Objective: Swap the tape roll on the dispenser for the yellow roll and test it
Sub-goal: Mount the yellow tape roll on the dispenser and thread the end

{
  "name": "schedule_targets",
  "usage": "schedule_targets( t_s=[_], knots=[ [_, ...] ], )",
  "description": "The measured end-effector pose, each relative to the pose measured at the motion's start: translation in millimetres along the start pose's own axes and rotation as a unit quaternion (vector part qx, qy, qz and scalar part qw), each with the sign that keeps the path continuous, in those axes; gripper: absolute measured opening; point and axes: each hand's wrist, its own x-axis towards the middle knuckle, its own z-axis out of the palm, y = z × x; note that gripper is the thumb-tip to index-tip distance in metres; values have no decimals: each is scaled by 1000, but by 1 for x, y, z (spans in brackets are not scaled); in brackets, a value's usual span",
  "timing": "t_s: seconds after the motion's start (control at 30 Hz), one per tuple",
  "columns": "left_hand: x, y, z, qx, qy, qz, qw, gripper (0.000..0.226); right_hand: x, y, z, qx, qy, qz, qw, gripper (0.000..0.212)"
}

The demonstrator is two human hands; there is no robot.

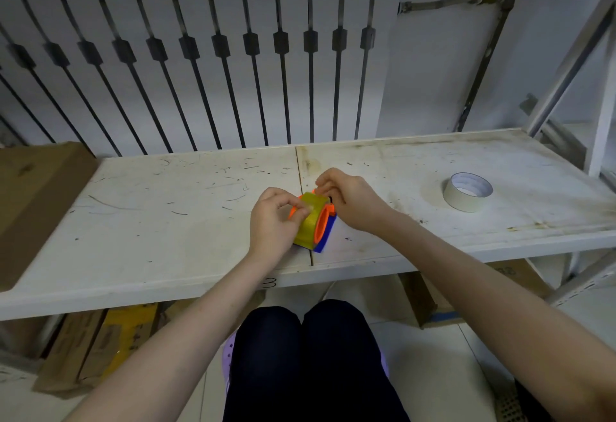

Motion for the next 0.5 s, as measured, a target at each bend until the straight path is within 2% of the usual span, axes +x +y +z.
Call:
schedule_targets(
  t_s=[0.1,0.2,0.27,0.4,0.5],
  knots=[
    [2,-2,-4,0,-1,32,999,6,1,1,-8,-119,-76,-43,989,28],
    [2,-6,-9,-3,2,75,997,3,-2,-2,-12,-182,-119,-65,974,40],
    [-2,-10,-10,-1,-3,101,995,4,-5,-1,-10,-206,-117,-68,969,45],
    [-11,-17,-6,50,-23,168,984,6,0,-2,-7,-263,-97,-77,957,33],
    [-17,-23,-6,99,-43,230,967,8,5,-3,-9,-306,-113,-89,941,33]
  ],
)
